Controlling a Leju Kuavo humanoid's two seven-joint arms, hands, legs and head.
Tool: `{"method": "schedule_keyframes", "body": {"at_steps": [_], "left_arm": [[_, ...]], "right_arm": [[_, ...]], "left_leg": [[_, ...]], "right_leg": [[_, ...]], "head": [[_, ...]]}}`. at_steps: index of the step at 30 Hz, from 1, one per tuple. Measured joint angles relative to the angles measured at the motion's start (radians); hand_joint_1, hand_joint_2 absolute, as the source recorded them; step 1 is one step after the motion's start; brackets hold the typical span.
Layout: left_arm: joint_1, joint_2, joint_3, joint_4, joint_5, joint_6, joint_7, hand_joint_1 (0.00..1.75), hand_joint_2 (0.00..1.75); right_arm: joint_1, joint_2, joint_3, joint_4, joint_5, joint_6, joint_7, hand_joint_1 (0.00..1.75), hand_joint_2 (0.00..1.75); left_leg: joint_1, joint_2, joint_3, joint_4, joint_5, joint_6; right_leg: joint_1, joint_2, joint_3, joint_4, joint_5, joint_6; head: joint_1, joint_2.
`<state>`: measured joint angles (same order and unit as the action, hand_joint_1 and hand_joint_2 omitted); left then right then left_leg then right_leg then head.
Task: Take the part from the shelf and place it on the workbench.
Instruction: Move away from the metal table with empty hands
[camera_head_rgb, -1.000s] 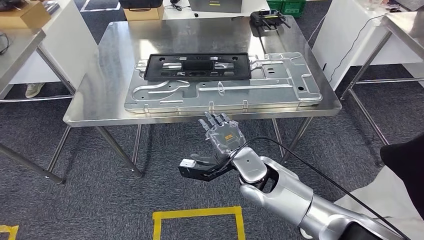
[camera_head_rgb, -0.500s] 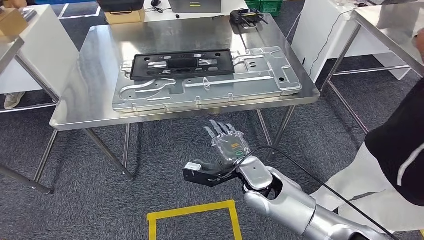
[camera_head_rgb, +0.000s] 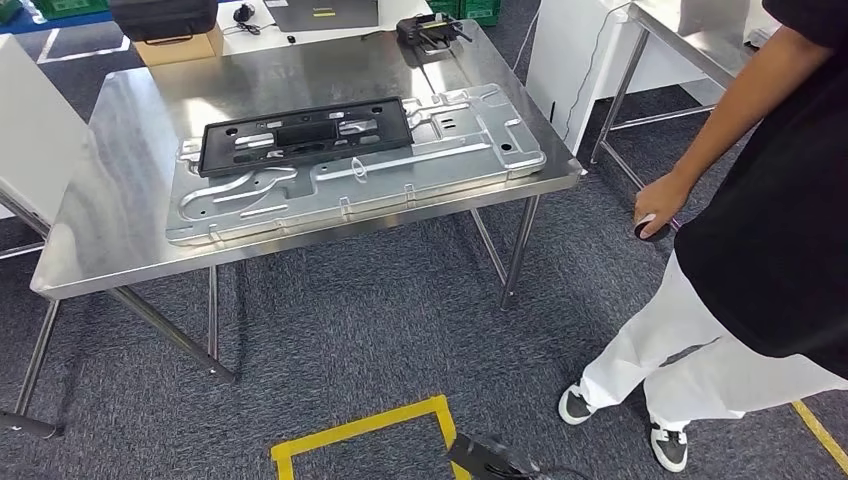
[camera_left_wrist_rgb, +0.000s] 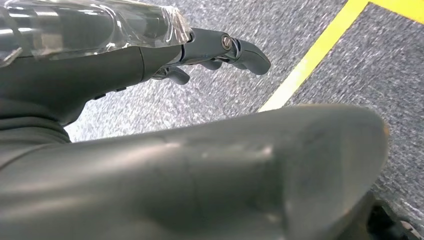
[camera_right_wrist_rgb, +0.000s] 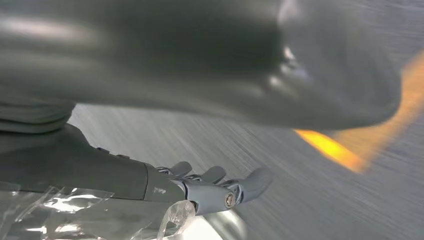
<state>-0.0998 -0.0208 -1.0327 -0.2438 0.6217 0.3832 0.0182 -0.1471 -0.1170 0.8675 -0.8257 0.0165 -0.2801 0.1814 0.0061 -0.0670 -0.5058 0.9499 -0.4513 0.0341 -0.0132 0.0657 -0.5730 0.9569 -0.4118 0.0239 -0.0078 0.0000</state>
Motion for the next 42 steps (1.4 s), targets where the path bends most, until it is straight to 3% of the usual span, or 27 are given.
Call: {"method": "schedule_keyframes", "body": {"at_steps": [2,4,6,8,9,10,12,14,16,18,20,22,23,24,25,26,27,29,31,33,34,36,37,39,40,41,42], "left_arm": [[0.001,0.000,0.000,0.000,0.000,0.003,0.005,0.00,0.00],[0.000,-0.002,0.000,0.000,0.000,0.005,0.006,0.00,0.00],[-0.001,-0.002,0.000,0.000,0.000,0.007,0.004,0.00,0.00],[0.000,-0.002,0.000,0.000,0.002,0.008,0.002,0.00,0.00],[0.001,-0.002,0.000,0.000,0.003,0.008,0.002,0.00,0.00],[0.000,-0.002,0.000,0.000,0.003,0.007,0.002,0.00,0.00],[-0.001,-0.003,0.000,0.000,0.001,0.006,0.003,0.00,0.00],[-0.004,-0.003,0.000,0.000,-0.002,0.005,0.004,0.00,0.00],[-0.006,-0.002,0.000,0.000,-0.005,0.005,0.005,0.00,0.00],[-0.009,-0.002,0.000,0.000,-0.006,0.005,0.004,0.00,0.00],[-0.011,-0.002,0.000,0.000,-0.005,0.006,-0.001,0.00,0.00],[-0.009,-0.002,0.000,0.000,-0.004,0.006,-0.005,0.00,0.00],[-0.007,-0.002,-0.001,0.000,-0.004,0.006,-0.006,0.00,0.00],[-0.005,-0.002,-0.001,0.000,-0.003,0.006,-0.007,0.00,0.00],[-0.003,-0.002,-0.001,0.000,-0.003,0.006,-0.007,0.00,0.00],[-0.002,-0.002,-0.001,0.000,-0.003,0.005,-0.007,0.00,0.00],[-0.003,-0.002,-0.001,0.000,-0.002,0.005,-0.007,0.00,0.00],[-0.004,-0.001,-0.001,0.000,-0.001,0.005,-0.007,0.00,0.00],[-0.004,0.001,-0.001,0.000,0.000,0.005,-0.008,0.00,0.00],[-0.005,0.000,-0.001,0.000,0.000,0.005,-0.008,0.00,0.00],[-0.006,0.000,-0.001,0.000,0.000,0.005,-0.008,0.00,0.00],[-0.007,-0.001,-0.001,0.000,0.000,0.005,-0.008,0.00,0.00],[-0.006,-0.001,-0.001,0.000,0.000,0.006,-0.008,0.00,0.00],[-0.002,0.000,-0.001,0.000,0.002,0.006,-0.008,0.00,0.00],[-0.001,0.000,-0.001,0.000,0.003,0.006,-0.007,0.00,0.00],[-0.002,0.000,-0.001,0.000,0.003,0.006,-0.007,0.00,0.00],[-0.003,0.000,-0.001,0.000,0.003,0.006,-0.007,0.00,0.00]], "right_arm": [[0.040,0.007,-0.048,0.106,-0.117,0.038,0.038,0.00,0.00],[0.065,0.015,-0.097,0.197,-0.187,0.062,0.099,0.00,0.00],[0.074,0.026,-0.141,0.270,-0.221,0.071,0.152,0.00,0.00],[0.077,0.040,-0.178,0.327,-0.234,0.073,0.167,0.00,0.00],[0.079,0.046,-0.193,0.350,-0.237,0.074,0.165,0.00,0.00],[0.082,0.052,-0.207,0.371,-0.239,0.074,0.162,0.00,0.00],[0.086,0.065,-0.232,0.407,-0.243,0.073,0.155,0.00,0.00],[0.085,0.080,-0.254,0.435,-0.248,0.071,0.144,0.00,0.00],[0.083,0.094,-0.274,0.458,-0.254,0.068,0.134,0.00,0.00],[0.083,0.103,-0.291,0.482,-0.258,0.067,0.129,0.00,0.00],[0.083,0.110,-0.304,0.500,-0.260,0.067,0.129,0.00,0.00],[0.081,0.116,-0.315,0.512,-0.261,0.067,0.129,0.00,0.00],[0.080,0.119,-0.321,0.519,-0.261,0.067,0.130,0.00,0.00],[0.080,0.122,-0.326,0.525,-0.262,0.067,0.130,0.00,0.00],[0.080,0.125,-0.331,0.531,-0.262,0.067,0.131,0.00,0.00],[0.081,0.126,-0.334,0.537,-0.262,0.068,0.132,0.00,0.00],[0.082,0.128,-0.336,0.541,-0.262,0.068,0.133,0.00,0.00],[0.081,0.132,-0.342,0.548,-0.262,0.068,0.134,0.00,0.00],[0.080,0.135,-0.350,0.555,-0.261,0.068,0.134,0.00,0.00],[0.081,0.136,-0.355,0.563,-0.260,0.068,0.134,0.00,0.00],[0.082,0.136,-0.357,0.567,-0.260,0.069,0.135,0.00,0.00],[0.081,0.136,-0.359,0.574,-0.261,0.070,0.138,0.00,0.00],[0.079,0.138,-0.361,0.575,-0.261,0.070,0.140,0.00,0.00],[0.078,0.139,-0.362,0.578,-0.264,0.070,0.142,0.00,0.00],[0.078,0.140,-0.363,0.579,-0.266,0.070,0.143,0.00,0.00],[0.079,0.140,-0.363,0.581,-0.267,0.070,0.144,0.00,0.00],[0.080,0.140,-0.363,0.583,-0.268,0.070,0.145,0.00,0.00]], "left_leg": [[-0.004,0.008,0.003,-0.009,0.001,0.004],[-0.001,0.029,0.005,-0.016,0.009,0.014],[0.002,0.056,0.005,-0.020,0.015,0.023],[0.000,0.084,0.003,-0.020,0.015,0.026],[0.000,0.098,0.002,-0.020,0.015,0.026],[0.001,0.111,0.002,-0.020,0.015,0.026],[0.002,0.133,0.004,-0.018,0.013,0.022],[-0.003,0.151,0.006,-0.011,0.006,0.010],[-0.010,0.166,0.009,-0.006,0.001,-0.002],[-0.006,0.175,0.011,-0.001,-0.003,-0.010],[0.002,0.141,-0.006,0.048,-0.040,-0.019],[0.004,0.093,-0.056,0.173,-0.113,-0.025],[0.004,0.083,-0.087,0.245,-0.146,-0.025],[0.004,0.079,-0.110,0.296,-0.164,-0.024],[0.003,0.077,-0.117,0.311,-0.162,-0.021],[0.003,0.074,-0.105,0.284,-0.139,-0.016],[0.002,0.065,-0.076,0.219,-0.102,-0.010],[0.000,0.017,-0.011,0.070,-0.035,0.006],[-0.003,-0.011,0.015,0.003,-0.013,0.009],[-0.004,0.006,0.014,-0.002,-0.008,0.007],[-0.003,0.017,0.014,-0.006,-0.004,0.010],[0.002,0.043,0.014,-0.014,0.005,0.018],[0.001,0.058,0.013,-0.015,0.006,0.021],[-0.001,0.090,0.010,-0.014,0.007,0.022],[-0.001,0.106,0.009,-0.014,0.007,0.022],[-0.001,0.119,0.009,-0.014,0.006,0.022],[0.000,0.131,0.009,-0.013,0.005,0.020]], "right_leg": [[-0.003,0.015,-0.003,-0.002,0.005,0.012],[-0.005,0.004,-0.013,0.013,-0.008,0.023],[-0.005,-0.031,-0.053,0.102,-0.066,0.029],[-0.005,-0.049,-0.116,0.245,-0.136,0.036],[-0.006,-0.051,-0.134,0.291,-0.150,0.039],[-0.008,-0.054,-0.131,0.298,-0.145,0.042],[-0.013,-0.075,-0.064,0.191,-0.092,0.047],[-0.013,-0.118,0.015,0.055,-0.051,0.047],[-0.010,-0.132,0.038,0.009,-0.046,0.036],[-0.009,-0.110,0.033,0.010,-0.041,0.019],[-0.009,-0.092,0.029,0.008,-0.035,0.007],[-0.008,-0.071,0.022,0.008,-0.029,-0.003],[-0.007,-0.058,0.019,0.008,-0.027,-0.007],[-0.005,-0.044,0.016,0.008,-0.025,-0.009],[-0.004,-0.029,0.015,0.008,-0.023,-0.010],[-0.003,-0.014,0.015,0.008,-0.022,-0.010],[-0.002,0.000,0.015,0.008,-0.020,-0.009],[0.000,0.026,0.014,0.010,-0.017,-0.005],[0.000,0.047,0.007,0.012,-0.011,0.003],[-0.002,0.064,-0.001,0.011,-0.005,0.015],[-0.002,0.055,-0.007,0.016,-0.009,0.020],[0.000,0.004,-0.038,0.082,-0.055,0.027],[0.001,-0.026,-0.068,0.147,-0.092,0.031],[0.000,-0.050,-0.126,0.280,-0.152,0.038],[-0.001,-0.054,-0.135,0.308,-0.157,0.040],[-0.003,-0.058,-0.123,0.294,-0.142,0.043],[-0.006,-0.066,-0.089,0.238,-0.113,0.045]], "head": [[0.000,0.000],[0.001,0.000],[0.003,0.000],[0.004,0.000],[0.004,0.000],[0.004,0.000],[0.004,0.000],[0.004,0.000],[0.001,0.000],[-0.001,0.000],[-0.001,0.000],[-0.003,0.000],[-0.003,0.000],[-0.003,0.000],[-0.004,0.000],[-0.004,0.000],[-0.004,0.000],[-0.003,0.000],[-0.003,0.000],[-0.003,0.000],[-0.003,0.000],[0.000,0.000],[0.001,0.000],[0.002,0.000],[0.002,0.000],[0.002,0.000],[0.002,0.000]]}}
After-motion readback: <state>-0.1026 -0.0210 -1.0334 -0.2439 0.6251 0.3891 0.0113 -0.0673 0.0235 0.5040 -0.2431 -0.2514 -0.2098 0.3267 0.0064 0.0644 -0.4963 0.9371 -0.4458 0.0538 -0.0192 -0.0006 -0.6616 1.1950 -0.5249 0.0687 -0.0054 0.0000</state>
